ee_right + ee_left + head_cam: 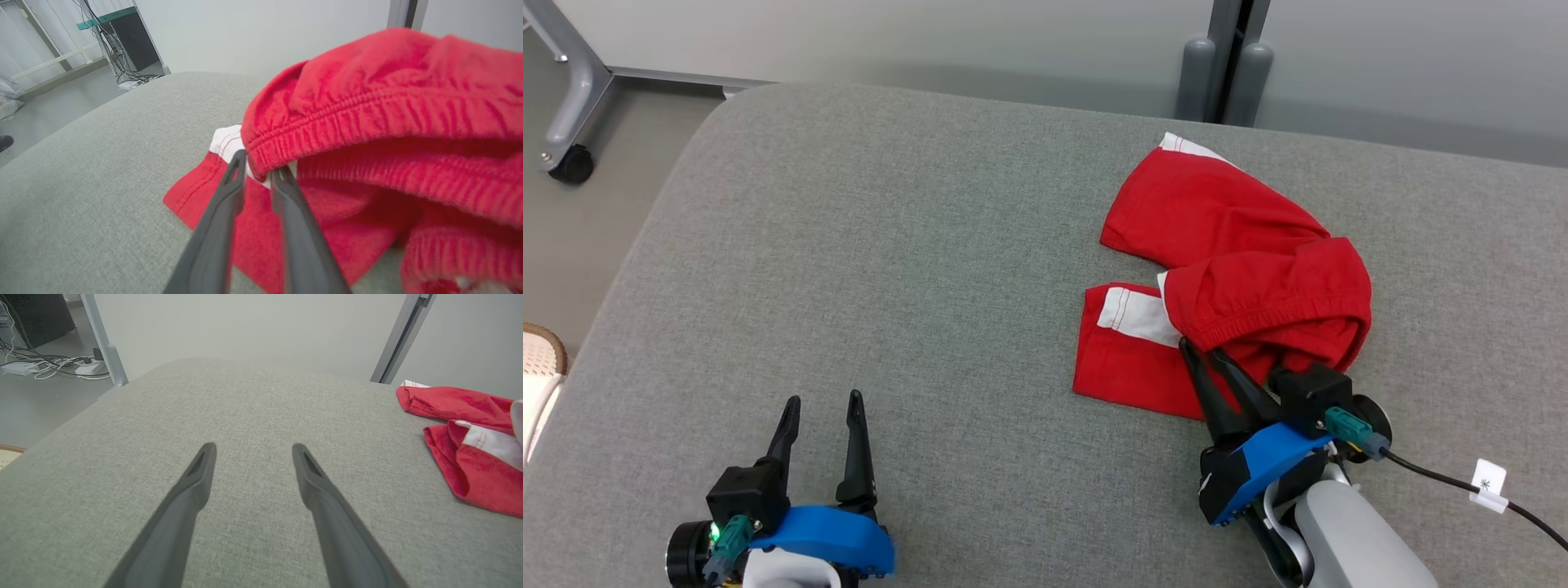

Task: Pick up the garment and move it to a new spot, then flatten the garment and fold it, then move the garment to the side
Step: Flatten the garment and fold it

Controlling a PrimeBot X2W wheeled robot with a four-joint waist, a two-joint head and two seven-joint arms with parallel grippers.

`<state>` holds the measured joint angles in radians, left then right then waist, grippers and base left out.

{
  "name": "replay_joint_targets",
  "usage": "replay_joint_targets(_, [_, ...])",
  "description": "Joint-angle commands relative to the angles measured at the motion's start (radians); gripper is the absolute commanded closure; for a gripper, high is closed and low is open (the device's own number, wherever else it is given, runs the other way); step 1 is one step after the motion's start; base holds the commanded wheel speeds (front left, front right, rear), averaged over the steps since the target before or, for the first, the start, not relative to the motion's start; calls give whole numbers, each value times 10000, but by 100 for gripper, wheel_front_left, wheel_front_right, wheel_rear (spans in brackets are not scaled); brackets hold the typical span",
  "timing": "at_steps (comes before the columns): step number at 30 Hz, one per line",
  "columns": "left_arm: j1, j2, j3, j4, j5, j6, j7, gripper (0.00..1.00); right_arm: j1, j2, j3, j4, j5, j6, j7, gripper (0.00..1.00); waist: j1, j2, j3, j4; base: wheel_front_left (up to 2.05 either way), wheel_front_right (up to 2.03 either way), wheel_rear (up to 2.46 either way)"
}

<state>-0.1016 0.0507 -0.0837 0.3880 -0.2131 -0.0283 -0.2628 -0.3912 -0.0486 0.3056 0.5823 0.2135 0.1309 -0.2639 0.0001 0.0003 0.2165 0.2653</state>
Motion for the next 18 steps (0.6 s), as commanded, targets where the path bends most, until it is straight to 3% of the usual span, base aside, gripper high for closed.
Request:
replay_joint_targets(1, [-163, 0, -28, 6, -52, 2, -27, 0, -159, -36, -36, -31, -43, -2, -2, 85, -1, -3, -9, -28, 0, 0, 0])
replay_joint_targets(4, [-243, 0, -27, 16, -44, -12, -27, 0, -206, -38, -41, -18, -62, -2, -2, 100, -1, -3, -24, -64, 0, 0, 0])
replay_joint_targets(18, [46, -2, -35, 157, 40, -97, -27, 0, -1458, -32, 486, -1256, 547, -2, -3, 100, -1, -3, -694, -172, 0, 0, 0])
